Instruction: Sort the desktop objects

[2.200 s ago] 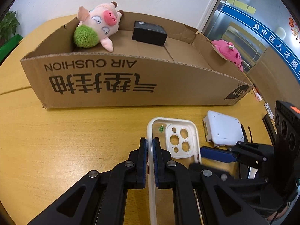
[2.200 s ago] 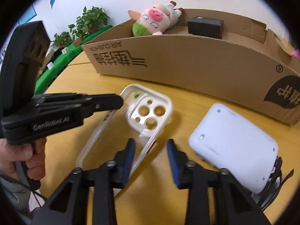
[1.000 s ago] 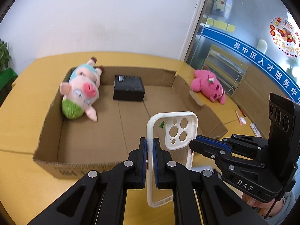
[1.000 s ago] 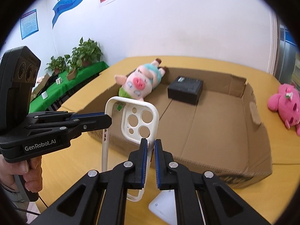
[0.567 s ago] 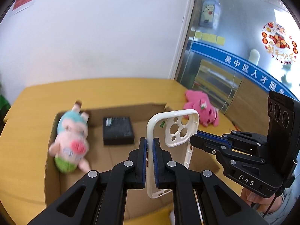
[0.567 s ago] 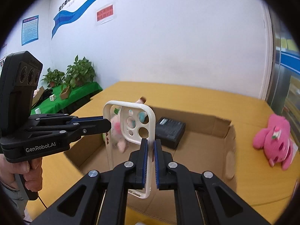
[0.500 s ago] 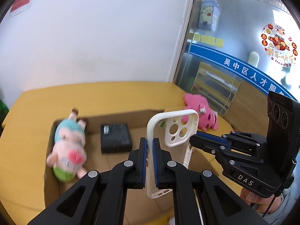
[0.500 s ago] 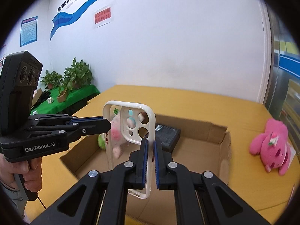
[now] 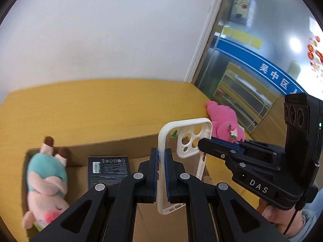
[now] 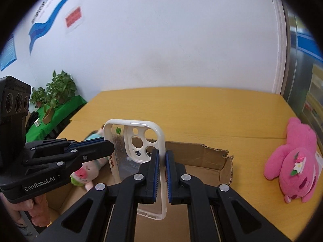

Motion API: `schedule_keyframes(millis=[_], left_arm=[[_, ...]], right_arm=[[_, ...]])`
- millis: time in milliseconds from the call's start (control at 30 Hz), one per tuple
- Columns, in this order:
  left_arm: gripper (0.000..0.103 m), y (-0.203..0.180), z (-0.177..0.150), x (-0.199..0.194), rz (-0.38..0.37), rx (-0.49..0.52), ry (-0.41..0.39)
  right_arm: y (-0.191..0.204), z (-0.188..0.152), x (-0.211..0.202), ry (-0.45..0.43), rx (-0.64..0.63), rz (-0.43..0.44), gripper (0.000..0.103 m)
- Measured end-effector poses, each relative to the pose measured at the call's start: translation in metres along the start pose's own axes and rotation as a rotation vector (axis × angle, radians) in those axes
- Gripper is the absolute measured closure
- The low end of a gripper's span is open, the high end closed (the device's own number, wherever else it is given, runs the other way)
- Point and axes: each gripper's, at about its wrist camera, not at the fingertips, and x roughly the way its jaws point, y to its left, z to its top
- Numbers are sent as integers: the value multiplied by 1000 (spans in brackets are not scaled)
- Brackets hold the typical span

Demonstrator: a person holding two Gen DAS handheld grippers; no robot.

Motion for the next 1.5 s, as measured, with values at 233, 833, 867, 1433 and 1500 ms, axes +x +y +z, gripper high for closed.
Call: schedule_keyframes(millis=[233,833,867,1433,1500], left_arm=[[98,16,-3,87,9,-44,149],[96,38,-22,172,79,-93,332],[96,37,-22,173,82,-91,329],[18,4,-30,-35,277,149,-143],[13,3,-47,-68,338,170,-199]], right_arm=[[-45,-12,75,165,120,-14,97],[-52,-44,157,405,180,-119,96],[-51,-45,158,401,180,-129,96],[28,-53,-4,36,-69,-203,22],[43,-64,-30,-5,-114,-235,22]])
